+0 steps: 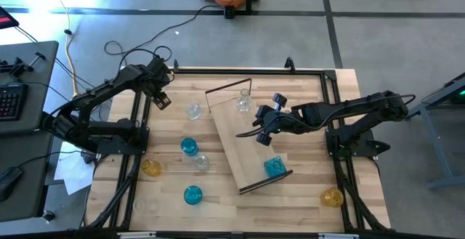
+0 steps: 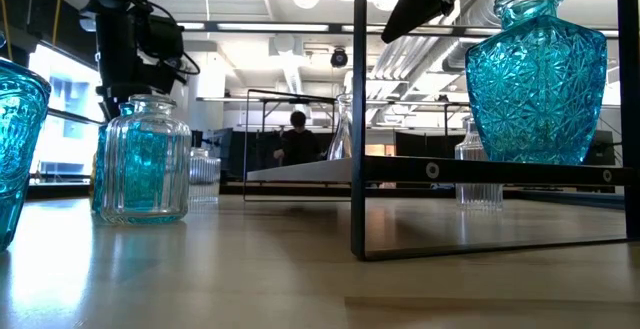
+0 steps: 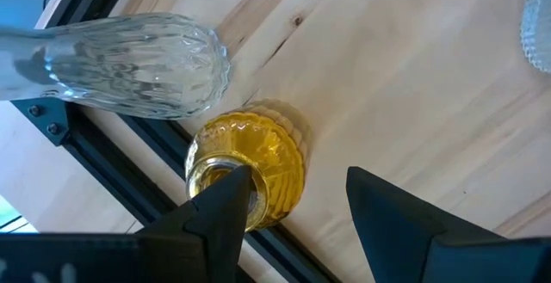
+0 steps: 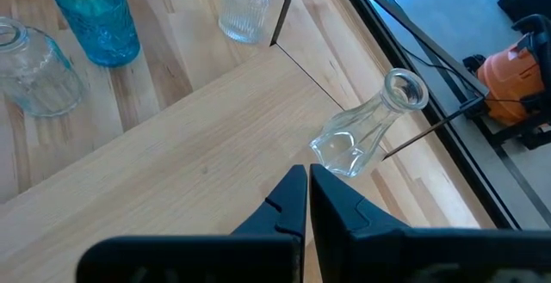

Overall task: Sort vases onto shelf
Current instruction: Put the yellow crystal vase on the shelf

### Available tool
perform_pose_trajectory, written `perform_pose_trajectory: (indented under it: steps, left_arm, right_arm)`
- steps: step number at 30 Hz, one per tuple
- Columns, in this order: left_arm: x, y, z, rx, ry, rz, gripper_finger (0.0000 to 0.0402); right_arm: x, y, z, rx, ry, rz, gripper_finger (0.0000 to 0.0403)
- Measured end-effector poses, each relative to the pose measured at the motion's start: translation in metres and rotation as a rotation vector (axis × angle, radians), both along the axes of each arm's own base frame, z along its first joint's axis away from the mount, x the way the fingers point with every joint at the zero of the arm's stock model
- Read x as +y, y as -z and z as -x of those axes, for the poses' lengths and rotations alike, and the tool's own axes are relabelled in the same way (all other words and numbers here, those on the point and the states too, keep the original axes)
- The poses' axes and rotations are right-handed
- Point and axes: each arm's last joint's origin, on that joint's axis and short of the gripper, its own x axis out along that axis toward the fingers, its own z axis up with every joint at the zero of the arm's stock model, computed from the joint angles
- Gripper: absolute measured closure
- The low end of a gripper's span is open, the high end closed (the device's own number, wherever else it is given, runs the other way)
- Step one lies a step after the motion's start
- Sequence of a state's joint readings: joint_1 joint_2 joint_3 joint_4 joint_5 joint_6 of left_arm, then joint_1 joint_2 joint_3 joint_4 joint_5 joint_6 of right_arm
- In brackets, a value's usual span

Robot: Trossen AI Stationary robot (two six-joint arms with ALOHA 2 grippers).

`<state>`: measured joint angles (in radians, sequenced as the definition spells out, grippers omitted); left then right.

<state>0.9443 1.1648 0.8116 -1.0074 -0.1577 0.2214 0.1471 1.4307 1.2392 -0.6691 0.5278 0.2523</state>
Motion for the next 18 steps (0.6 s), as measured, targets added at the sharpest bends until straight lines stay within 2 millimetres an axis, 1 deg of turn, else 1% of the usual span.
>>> perform_pose_trajectory:
  steps: [8,18]
  left_arm:
    - [-0.0005,0.0001,0.0002,-0.002,-0.008,0.003,0.0215]
    - [-0.0054,-0.0046,0.0036,-0.019,-0.009,-0.013,0.0215]
  right_arm:
    - [0.0000,0.0000,0.0000,0.003,-0.004,0.004,0.0403]
    - [0.0000,0.0000,0.0000,0.003,-0.004,0.004,0.0403]
